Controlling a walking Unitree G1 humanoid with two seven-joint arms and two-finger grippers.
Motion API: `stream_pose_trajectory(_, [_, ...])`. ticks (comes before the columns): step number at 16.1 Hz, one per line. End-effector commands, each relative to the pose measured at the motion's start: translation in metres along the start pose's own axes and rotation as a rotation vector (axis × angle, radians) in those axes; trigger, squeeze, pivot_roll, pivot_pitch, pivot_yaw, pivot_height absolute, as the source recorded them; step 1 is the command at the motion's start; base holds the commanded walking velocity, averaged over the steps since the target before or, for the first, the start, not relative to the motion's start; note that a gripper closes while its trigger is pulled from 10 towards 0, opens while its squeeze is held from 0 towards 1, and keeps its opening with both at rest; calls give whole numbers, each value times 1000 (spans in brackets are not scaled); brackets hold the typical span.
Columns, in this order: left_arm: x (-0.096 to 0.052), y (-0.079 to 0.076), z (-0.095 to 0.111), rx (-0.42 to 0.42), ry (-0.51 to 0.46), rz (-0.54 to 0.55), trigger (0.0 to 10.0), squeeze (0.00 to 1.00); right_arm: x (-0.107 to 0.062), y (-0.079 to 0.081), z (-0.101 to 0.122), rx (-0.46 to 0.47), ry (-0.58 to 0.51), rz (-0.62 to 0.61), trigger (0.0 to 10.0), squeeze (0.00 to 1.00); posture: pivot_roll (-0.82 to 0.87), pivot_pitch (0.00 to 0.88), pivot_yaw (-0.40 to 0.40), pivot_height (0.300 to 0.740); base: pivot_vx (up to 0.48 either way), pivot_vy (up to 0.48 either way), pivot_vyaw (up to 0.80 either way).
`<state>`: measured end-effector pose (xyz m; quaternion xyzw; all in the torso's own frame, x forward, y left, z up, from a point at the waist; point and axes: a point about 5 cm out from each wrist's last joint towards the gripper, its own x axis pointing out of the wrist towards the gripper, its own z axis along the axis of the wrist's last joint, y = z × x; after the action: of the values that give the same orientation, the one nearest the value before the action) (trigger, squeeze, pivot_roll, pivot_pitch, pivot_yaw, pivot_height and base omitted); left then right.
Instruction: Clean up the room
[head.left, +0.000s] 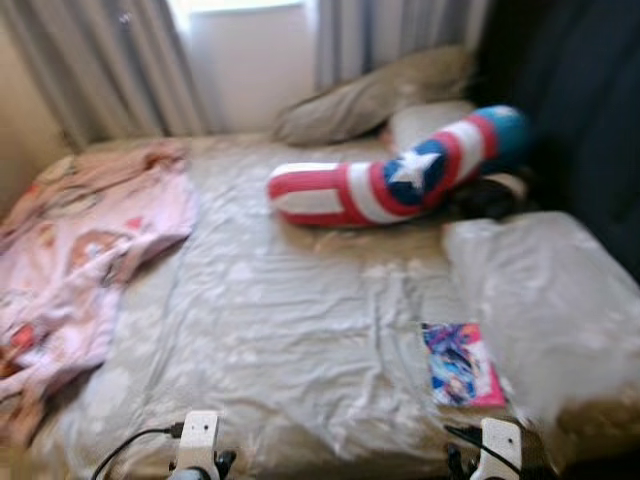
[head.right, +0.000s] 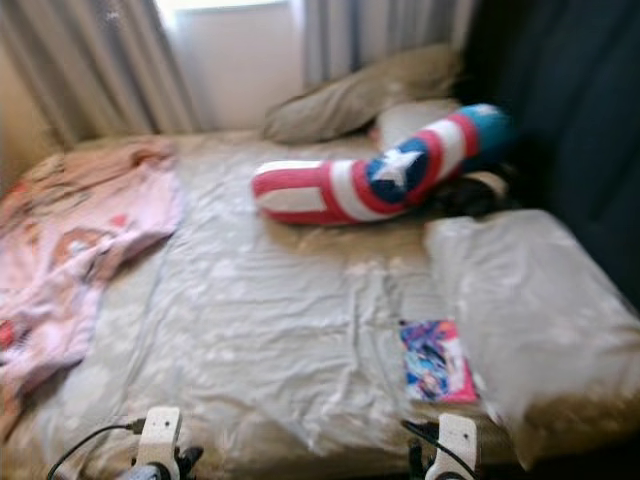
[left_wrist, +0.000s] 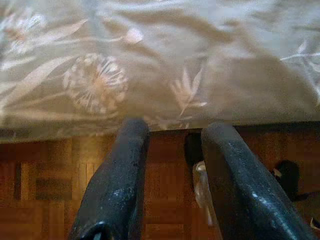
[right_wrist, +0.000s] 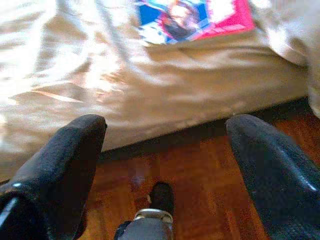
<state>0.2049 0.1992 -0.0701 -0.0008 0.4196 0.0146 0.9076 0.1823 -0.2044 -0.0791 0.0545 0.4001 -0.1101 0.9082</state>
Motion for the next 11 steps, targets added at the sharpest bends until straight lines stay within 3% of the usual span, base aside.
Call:
stream_pose_trajectory(1, [-1,0,-8,12,38,9,10000,0,0,2,0,-5,-3,10,10000,0,-18,0,49,740,0,0,800])
stream_pose_trajectory(7, [-1,-2,-10,11,46,12,10000,0,0,1,-1,-3,-5,11,10000,0,-21,0,46,740,0,0,800])
stream_pose_trajectory(9, [-1,-3,-10,13,50,9,10000,0,0,3,-2,28,7,17,10000,0,-23,0,49,740,0,0,0])
stream_pose_trajectory(11, [-1,-4,-11,16,54,7,10000,0,-1,4,-3,27,11,23,10000,0,-22,0,51,740,0,336,0])
